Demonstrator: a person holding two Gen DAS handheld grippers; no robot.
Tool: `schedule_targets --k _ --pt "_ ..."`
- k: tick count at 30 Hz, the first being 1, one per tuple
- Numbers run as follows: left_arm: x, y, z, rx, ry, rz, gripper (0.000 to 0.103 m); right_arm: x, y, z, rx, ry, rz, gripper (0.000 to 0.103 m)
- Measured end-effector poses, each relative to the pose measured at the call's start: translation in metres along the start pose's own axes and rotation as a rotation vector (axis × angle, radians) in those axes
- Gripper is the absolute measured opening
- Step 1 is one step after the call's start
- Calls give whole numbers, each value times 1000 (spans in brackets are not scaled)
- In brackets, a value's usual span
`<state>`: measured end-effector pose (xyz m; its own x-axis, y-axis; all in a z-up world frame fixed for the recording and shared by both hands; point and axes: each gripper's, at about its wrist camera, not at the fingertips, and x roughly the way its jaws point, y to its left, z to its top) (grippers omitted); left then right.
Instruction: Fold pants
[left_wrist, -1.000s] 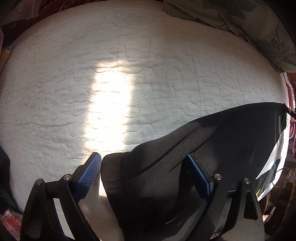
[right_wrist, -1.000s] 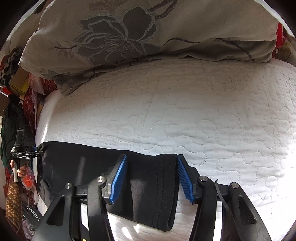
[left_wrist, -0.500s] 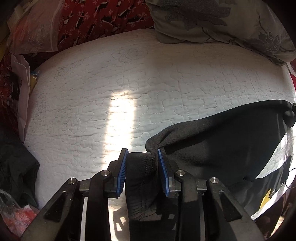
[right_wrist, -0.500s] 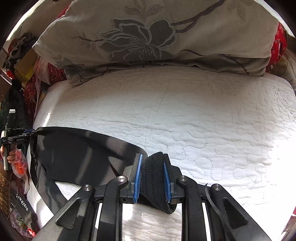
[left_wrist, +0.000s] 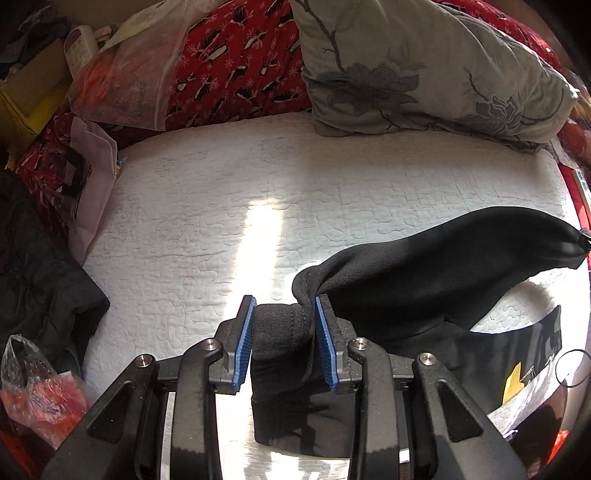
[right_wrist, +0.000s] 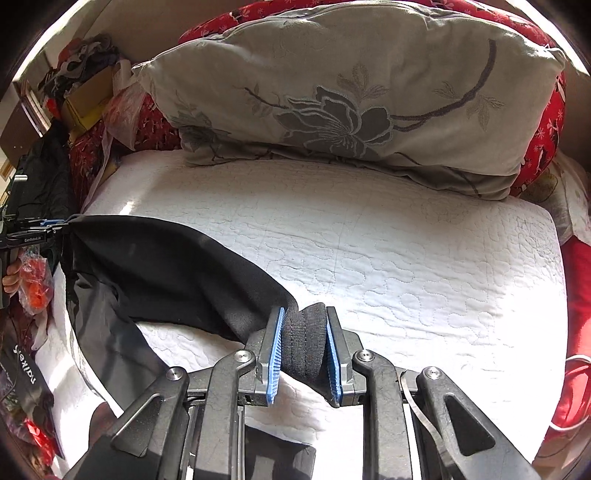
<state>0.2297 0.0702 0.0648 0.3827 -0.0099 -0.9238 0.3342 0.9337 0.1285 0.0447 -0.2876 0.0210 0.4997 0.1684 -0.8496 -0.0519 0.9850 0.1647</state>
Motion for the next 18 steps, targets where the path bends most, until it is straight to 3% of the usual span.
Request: schedule_targets --k 9,18 --pt "-3 13 -89 -60 -4 -24 29 -28 31 -85 -47 -7 10 21" --pt "53 33 -170 -183 168 -71 29 -15 53 -177 -69 66 13 25"
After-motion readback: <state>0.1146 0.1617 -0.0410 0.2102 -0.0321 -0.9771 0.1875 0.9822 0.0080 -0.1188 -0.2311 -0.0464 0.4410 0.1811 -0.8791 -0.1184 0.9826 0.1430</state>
